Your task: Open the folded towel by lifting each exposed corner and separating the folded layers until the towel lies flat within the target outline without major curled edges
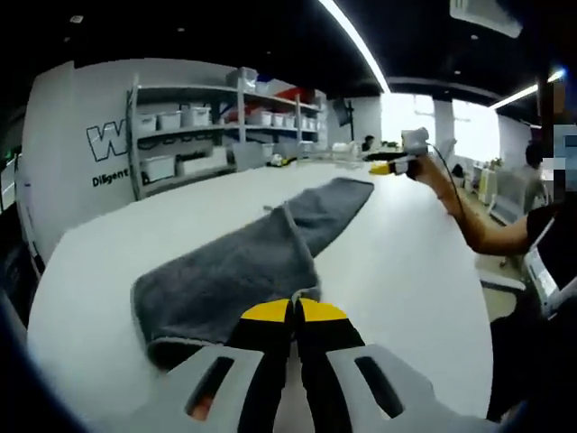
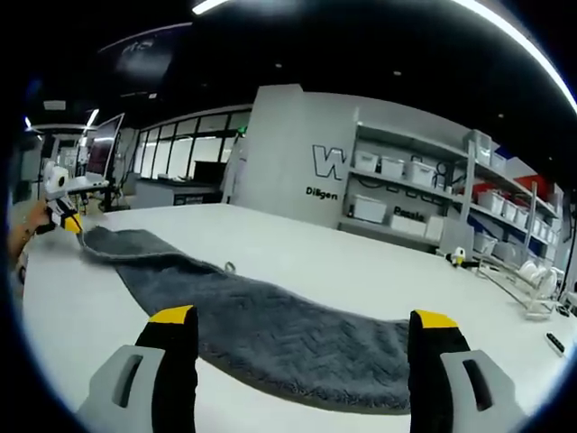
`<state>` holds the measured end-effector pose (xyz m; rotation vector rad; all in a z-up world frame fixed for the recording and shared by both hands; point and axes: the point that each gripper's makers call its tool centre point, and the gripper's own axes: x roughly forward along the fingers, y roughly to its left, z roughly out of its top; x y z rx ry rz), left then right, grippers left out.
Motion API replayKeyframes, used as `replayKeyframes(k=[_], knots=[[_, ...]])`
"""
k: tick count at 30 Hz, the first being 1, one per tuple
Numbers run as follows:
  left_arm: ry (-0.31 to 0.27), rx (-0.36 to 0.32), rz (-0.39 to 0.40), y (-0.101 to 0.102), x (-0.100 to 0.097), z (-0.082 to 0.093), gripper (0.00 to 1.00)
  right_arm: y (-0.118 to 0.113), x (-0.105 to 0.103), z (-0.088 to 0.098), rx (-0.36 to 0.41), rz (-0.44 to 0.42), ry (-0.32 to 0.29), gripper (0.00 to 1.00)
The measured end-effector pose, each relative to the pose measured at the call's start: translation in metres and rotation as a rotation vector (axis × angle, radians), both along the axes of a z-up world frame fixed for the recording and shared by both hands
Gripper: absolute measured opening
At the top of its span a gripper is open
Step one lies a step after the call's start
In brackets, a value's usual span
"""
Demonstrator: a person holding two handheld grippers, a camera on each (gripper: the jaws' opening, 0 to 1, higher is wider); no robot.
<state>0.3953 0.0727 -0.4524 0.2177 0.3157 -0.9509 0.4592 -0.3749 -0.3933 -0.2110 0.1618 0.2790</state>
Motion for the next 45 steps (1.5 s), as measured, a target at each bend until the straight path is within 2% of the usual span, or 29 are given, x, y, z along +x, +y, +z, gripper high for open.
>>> replayKeyframes(k=[2,4,9,13,15,17,20,22,24,27,30,34,36,38,42,45], knots=[[0.004,0.016,0.014,0.001,0.000,-0.009,0.02,0.000,-0.001,-0.001,0.002,-0.001,0.001,0.99],[0.005,0.076,0.018,0.002,0.000,-0.021,0.02,0.001,-0.001,-0.003,0.001,0.000,0.009,0.98],[0.010,0.109,0.012,-0.001,-0.003,-0.028,0.03,0.000,-0.001,-0.004,0.003,0.000,0.015,0.98],[0.021,0.097,0.016,-0.002,-0.005,-0.022,0.26,-0.002,-0.001,-0.003,0.008,-0.005,0.013,0.98],[0.012,0.087,0.009,-0.007,-0.010,-0.016,0.31,-0.002,0.000,-0.004,0.004,-0.004,0.019,0.98],[-0.008,0.034,-0.019,-0.020,-0.016,-0.004,0.35,0.000,-0.001,-0.005,0.002,0.000,0.020,0.98],[-0.012,-0.081,-0.073,-0.039,-0.024,0.018,0.46,0.002,-0.001,-0.006,0.001,0.004,0.024,0.98],[-0.016,-0.111,-0.080,-0.046,-0.027,0.025,0.55,0.004,0.000,-0.008,-0.001,0.012,0.032,0.99],[-0.031,-0.097,-0.067,-0.051,-0.025,0.028,0.65,0.004,0.001,-0.009,-0.007,0.013,0.038,0.99],[-0.049,-0.037,-0.031,-0.053,-0.017,0.024,0.84,0.005,0.001,-0.010,-0.015,0.014,0.042,0.99],[-0.099,-0.007,-0.041,-0.057,-0.013,0.020,0.91,0.007,0.000,-0.011,-0.018,0.024,0.044,0.98],[-0.073,0.006,-0.053,-0.058,-0.011,0.010,0.97,0.011,0.002,-0.018,-0.051,0.030,0.060,0.99],[-0.061,0.009,-0.051,-0.057,-0.010,0.005,0.99,0.017,0.003,-0.020,-0.065,0.054,0.064,0.99],[-0.053,0.015,-0.044,-0.054,-0.007,0.003,0.99,0.032,0.005,-0.017,-0.081,0.121,0.050,0.98],[-0.045,-0.006,-0.045,-0.058,-0.009,0.006,0.99,0.062,0.012,-0.018,-0.279,0.203,0.056,0.99],[-0.054,-0.007,-0.051,-0.059,-0.013,0.010,0.99,0.095,0.019,-0.017,-0.286,0.300,0.076,0.99]])
